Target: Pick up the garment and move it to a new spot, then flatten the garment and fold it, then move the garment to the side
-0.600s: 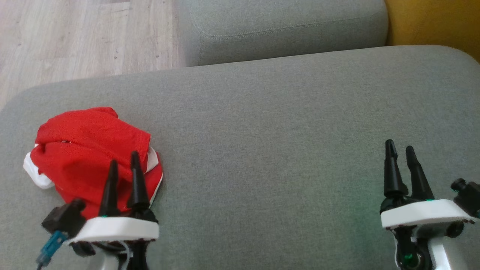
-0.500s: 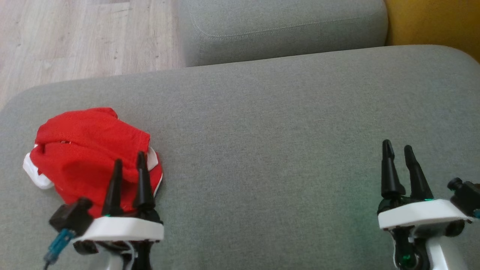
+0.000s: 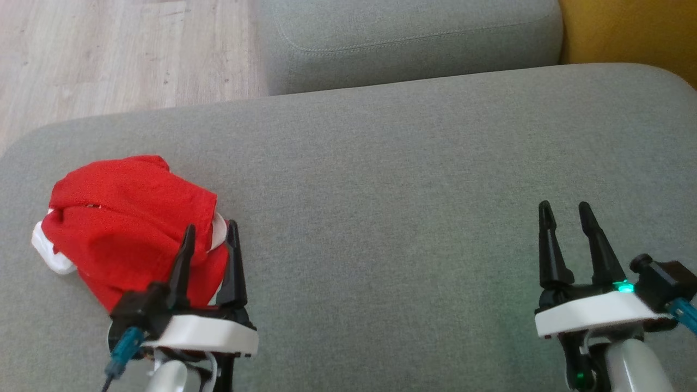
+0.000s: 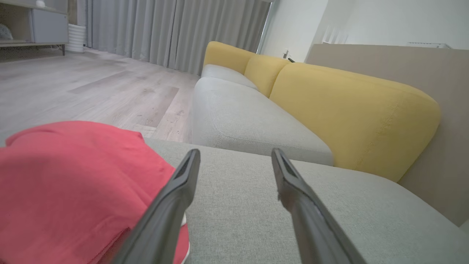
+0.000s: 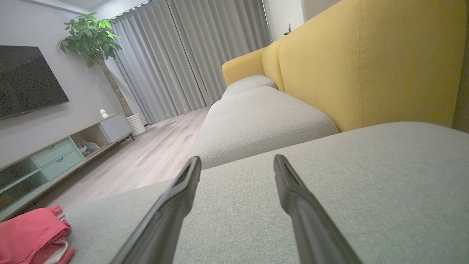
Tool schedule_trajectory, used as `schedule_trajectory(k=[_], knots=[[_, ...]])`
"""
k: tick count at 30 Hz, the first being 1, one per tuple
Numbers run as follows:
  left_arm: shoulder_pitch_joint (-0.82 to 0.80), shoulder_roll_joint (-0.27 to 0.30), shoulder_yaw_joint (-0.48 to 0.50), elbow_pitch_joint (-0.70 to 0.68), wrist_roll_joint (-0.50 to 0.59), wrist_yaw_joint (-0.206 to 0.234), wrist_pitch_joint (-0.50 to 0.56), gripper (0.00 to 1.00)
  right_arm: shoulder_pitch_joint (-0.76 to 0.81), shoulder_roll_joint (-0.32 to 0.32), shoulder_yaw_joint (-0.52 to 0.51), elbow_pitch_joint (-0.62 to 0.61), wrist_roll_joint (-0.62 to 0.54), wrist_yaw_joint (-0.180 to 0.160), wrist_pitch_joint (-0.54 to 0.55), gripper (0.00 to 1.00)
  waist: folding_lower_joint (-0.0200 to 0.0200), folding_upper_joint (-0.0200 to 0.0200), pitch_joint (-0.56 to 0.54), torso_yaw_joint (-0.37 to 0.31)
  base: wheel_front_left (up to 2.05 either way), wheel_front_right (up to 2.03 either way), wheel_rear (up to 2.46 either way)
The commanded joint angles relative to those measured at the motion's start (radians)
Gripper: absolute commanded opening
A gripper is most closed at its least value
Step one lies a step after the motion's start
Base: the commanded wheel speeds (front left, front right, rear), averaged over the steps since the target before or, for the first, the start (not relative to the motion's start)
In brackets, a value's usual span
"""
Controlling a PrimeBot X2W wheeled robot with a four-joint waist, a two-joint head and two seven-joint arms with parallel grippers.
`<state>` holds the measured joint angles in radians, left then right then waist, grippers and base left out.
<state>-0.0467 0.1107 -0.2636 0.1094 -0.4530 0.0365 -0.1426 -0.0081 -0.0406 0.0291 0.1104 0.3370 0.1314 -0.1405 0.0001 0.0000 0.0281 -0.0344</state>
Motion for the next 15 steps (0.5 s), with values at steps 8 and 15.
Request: schedule_trajectory(k=[8, 15], knots=[[-0.081, 0.05, -0.05, -0.026, 0.138, 0.038, -0.034, 1.0, -0.047, -0.008, 0.045, -0.055, -0.147, -0.001, -0.036, 1.0, 0.0, 0.0, 0.002, -0.004, 0.0, 0.0, 0.0], [-0.107, 0.08, -0.12, -0.003, 0.244, 0.074, -0.055, 1.0, -0.049, -0.008, 0.057, -0.052, -0.318, -0.001, -0.057, 1.0, -0.0001, 0.0, 0.002, -0.009, 0.0, 0.0, 0.0]])
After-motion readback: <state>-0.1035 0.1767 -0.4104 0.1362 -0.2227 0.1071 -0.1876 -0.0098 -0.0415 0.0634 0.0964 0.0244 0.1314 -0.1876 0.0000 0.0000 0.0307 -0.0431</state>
